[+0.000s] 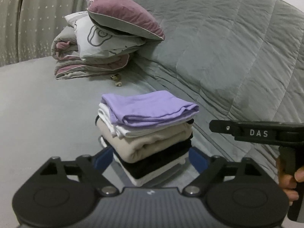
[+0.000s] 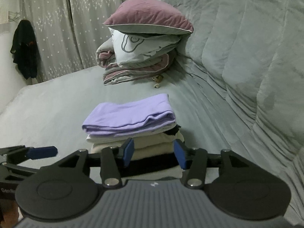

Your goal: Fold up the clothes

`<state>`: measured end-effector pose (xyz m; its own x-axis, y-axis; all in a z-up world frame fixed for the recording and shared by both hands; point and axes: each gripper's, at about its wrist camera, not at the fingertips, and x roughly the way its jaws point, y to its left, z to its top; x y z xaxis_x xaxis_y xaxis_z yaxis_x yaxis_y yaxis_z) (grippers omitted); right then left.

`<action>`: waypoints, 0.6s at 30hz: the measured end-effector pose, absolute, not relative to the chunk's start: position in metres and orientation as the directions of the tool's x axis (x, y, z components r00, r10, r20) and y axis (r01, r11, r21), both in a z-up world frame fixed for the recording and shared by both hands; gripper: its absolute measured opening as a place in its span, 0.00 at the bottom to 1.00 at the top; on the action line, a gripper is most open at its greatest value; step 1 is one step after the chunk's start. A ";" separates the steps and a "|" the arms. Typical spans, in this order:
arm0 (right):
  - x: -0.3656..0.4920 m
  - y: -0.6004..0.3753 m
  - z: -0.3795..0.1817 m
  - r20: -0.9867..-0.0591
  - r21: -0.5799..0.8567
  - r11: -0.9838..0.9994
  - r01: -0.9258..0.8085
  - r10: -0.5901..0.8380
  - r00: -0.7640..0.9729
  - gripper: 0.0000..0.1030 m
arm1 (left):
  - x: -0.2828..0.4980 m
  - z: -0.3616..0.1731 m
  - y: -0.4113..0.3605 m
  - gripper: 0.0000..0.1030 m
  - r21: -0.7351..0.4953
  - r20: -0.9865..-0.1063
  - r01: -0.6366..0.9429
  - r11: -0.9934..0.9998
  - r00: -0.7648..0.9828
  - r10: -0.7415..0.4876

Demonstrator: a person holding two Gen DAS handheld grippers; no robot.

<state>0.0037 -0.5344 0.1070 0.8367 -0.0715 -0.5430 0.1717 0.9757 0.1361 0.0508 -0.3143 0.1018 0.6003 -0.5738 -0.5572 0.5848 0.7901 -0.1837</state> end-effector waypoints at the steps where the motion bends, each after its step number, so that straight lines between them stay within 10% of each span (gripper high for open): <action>1: 0.000 -0.532 0.110 -0.546 0.131 0.975 0.179 -0.079 0.834 0.55 | 0.048 0.105 -0.313 0.93 -0.174 -0.564 0.584 0.793 0.601 -0.567; 9: -0.020 -0.514 0.129 -0.580 0.085 0.956 0.280 -0.181 0.794 0.98 | 0.042 0.121 -0.301 0.99 -0.194 -0.610 0.503 0.842 0.610 -0.505; 18: -0.034 -0.517 0.141 -0.673 0.160 0.921 0.356 -0.162 0.722 1.00 | 0.043 0.127 -0.297 0.99 -0.179 -0.679 0.398 0.900 0.612 -0.406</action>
<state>-0.0344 -0.5168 0.1409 0.7219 -0.1622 -0.6728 0.3562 0.9205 0.1603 0.0425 -0.2969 0.1275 0.6121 -0.4057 -0.6788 0.3977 0.8998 -0.1792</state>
